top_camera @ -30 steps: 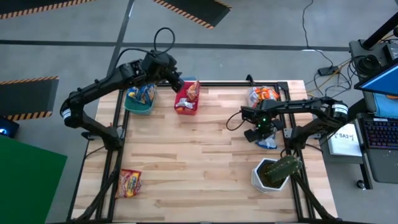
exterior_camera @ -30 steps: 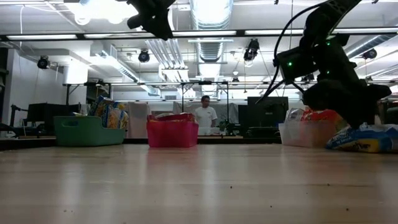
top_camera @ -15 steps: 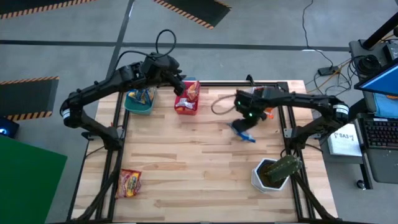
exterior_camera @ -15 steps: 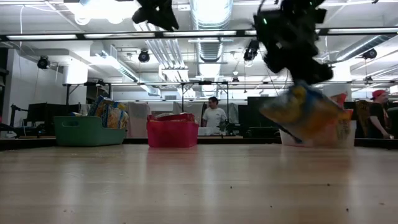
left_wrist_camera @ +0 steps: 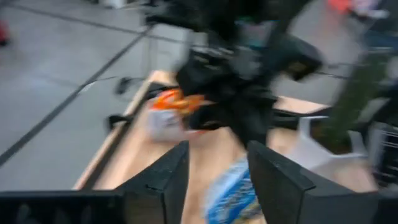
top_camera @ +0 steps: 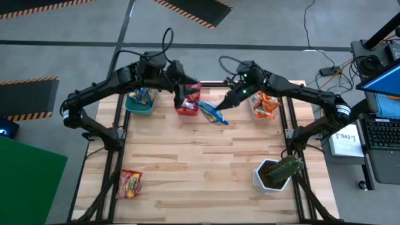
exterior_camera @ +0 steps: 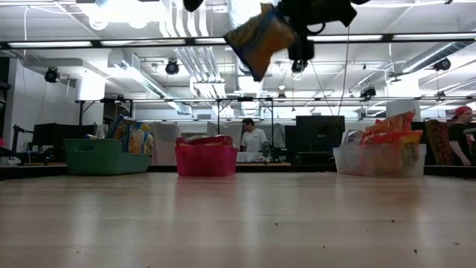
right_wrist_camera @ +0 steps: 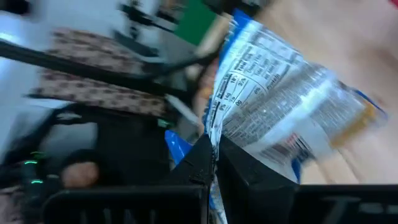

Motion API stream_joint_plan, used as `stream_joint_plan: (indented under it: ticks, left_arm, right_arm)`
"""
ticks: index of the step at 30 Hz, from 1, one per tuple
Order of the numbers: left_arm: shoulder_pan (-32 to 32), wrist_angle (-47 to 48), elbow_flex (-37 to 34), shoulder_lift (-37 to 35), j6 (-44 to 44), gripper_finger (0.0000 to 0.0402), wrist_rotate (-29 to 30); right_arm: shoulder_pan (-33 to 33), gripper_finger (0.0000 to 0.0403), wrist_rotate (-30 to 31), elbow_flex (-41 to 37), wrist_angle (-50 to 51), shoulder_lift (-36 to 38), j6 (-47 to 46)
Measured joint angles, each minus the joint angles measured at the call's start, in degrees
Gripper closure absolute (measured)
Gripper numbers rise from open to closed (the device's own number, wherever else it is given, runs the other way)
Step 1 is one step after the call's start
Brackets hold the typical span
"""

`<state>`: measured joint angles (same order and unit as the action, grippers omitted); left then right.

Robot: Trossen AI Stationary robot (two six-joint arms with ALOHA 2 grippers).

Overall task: Sort Maruchan noodles
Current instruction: Put the blue noodle pack into the green bin

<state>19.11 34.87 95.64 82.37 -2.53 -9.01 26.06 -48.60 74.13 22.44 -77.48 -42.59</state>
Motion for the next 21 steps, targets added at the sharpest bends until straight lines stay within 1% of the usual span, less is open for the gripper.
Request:
stream_joint_plan:
  ticks: [3, 7, 10, 12, 16, 21]
  left_arm:
    - [-1.08, -1.45, 0.0, 0.02, 1.03, 0.0224, -3.5]
    - [-1.98, -3.44, -0.02, 1.37, 2.97, 0.0177, -3.75]
    - [-2.09, -3.34, -0.05, 3.24, 4.29, 0.0154, -3.74]
    - [-2.09, -1.32, -0.09, 4.52, 6.14, 0.0147, -4.03]
    - [-2.09, 5.91, -0.16, 5.77, 9.31, 0.0144, -7.65]
    - [-2.05, 14.4, -0.17, 5.68, 12.61, 0.0145, -8.09]
  right_arm:
    - [0.56, 0.0394, -3.39, 0.0, -8.02, -0.87, -3.69]
    - [0.62, 0.0394, -5.01, -0.04, -15.94, -2.69, -7.72]
    - [0.62, 0.0394, -6.0, -0.04, -19.78, -4.06, -10.07]
    - [0.62, 0.0394, -6.19, -0.04, -21.11, -4.79, -10.81]
    - [0.79, 0.0394, -6.95, -0.04, -21.43, -5.45, -11.51]
    - [0.86, 0.0394, -7.04, -0.04, -21.43, -5.59, -11.52]
